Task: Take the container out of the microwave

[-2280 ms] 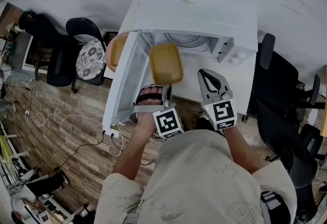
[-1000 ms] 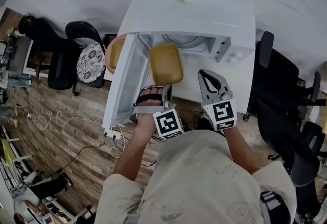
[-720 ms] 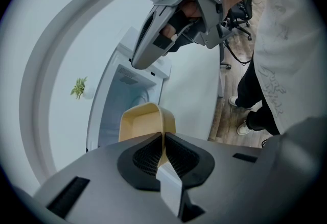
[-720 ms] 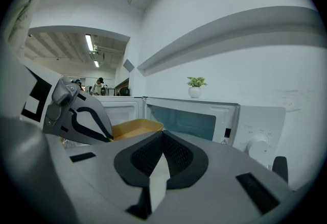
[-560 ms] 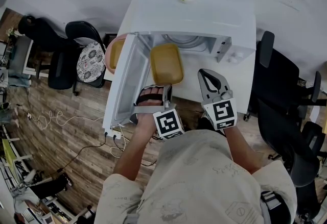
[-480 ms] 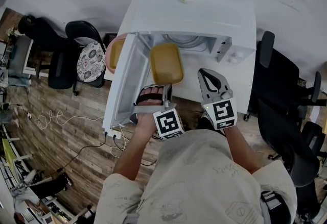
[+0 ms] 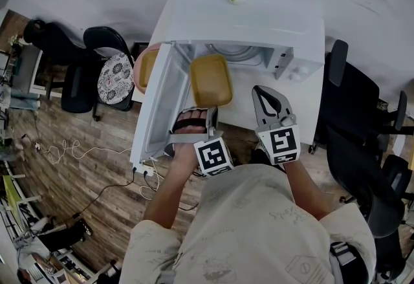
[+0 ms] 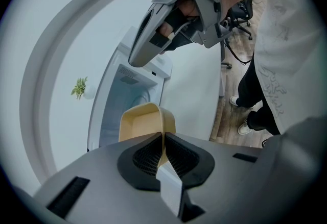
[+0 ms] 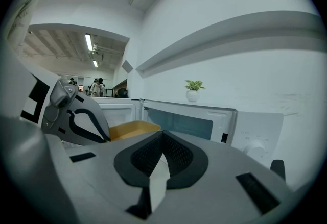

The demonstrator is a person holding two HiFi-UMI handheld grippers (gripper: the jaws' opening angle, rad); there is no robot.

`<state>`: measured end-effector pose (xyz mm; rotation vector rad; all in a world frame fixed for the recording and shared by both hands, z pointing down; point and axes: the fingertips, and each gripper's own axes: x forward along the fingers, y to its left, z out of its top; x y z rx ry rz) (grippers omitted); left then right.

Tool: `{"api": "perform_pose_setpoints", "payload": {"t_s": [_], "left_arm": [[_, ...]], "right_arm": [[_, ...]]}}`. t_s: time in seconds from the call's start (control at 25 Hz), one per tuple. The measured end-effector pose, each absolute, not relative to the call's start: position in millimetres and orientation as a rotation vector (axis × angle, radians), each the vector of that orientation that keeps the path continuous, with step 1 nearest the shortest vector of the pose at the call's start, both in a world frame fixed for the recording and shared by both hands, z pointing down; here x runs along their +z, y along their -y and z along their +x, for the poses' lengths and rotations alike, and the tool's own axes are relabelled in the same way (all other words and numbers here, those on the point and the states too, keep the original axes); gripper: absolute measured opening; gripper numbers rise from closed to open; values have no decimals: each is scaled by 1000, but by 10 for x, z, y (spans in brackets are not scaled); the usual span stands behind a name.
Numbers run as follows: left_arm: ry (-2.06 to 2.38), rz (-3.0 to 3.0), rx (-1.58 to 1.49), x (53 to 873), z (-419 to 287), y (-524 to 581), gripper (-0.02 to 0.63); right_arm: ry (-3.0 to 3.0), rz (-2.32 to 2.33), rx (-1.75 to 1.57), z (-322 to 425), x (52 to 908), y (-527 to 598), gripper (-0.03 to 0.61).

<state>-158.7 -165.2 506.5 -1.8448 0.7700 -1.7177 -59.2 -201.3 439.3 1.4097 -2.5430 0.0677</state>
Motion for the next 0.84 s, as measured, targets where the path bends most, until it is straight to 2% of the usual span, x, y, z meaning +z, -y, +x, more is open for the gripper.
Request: {"api": "perform_pose_setpoints", "payload": {"t_s": [0.84], "left_arm": [[-763, -1848, -1725, 5096, -1543, 1600, 25]], "right_arm": [[2547, 1405, 102, -519, 4444, 1959, 14]]}}
